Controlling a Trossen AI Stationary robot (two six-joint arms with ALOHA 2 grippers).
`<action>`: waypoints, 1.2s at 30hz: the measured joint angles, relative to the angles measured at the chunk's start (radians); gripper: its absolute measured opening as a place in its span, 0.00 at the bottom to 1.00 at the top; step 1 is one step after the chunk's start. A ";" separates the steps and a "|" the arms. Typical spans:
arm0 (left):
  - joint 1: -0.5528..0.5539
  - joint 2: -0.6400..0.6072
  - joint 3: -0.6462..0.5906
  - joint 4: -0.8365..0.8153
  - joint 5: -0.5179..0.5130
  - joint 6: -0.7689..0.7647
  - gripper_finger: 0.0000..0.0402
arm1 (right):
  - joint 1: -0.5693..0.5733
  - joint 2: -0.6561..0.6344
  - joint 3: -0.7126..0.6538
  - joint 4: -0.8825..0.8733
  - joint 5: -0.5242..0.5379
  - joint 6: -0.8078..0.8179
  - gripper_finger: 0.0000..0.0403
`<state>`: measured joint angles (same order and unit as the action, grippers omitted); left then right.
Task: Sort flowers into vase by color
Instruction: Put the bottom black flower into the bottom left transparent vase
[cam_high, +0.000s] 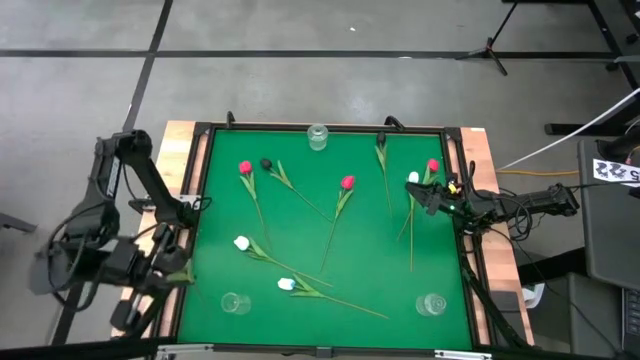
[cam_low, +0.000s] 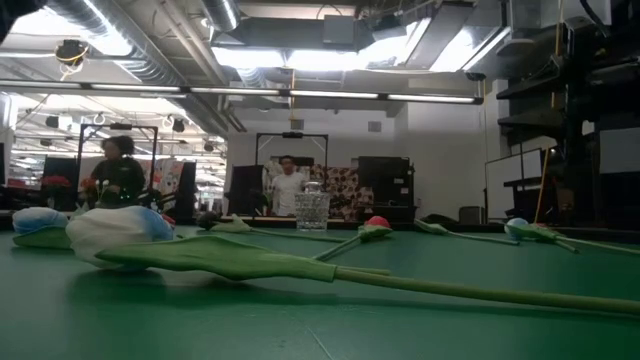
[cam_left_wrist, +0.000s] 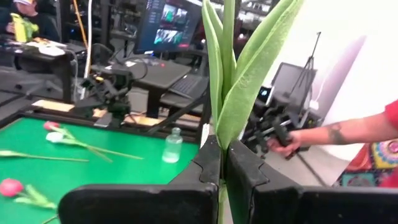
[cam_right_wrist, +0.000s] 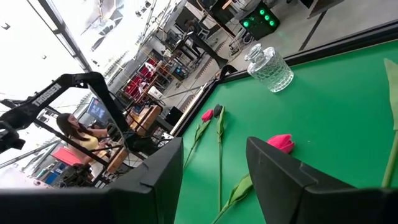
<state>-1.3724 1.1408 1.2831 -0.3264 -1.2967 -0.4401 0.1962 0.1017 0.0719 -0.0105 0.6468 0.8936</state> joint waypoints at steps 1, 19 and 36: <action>0.001 -0.007 0.000 -0.036 0.001 -0.016 0.01 | 0.000 0.000 0.000 0.000 0.000 0.000 0.44; 0.040 0.026 -0.087 -0.001 -0.069 -0.030 0.02 | 0.000 0.001 0.000 -0.023 0.000 0.004 0.44; 0.144 -0.080 -0.103 0.296 0.409 0.443 0.01 | 0.000 0.001 0.000 -0.045 0.026 0.024 0.44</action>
<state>-1.2280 1.0604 1.1803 -0.0308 -0.8872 0.0029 0.1961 0.1024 0.0719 -0.0551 0.6724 0.9176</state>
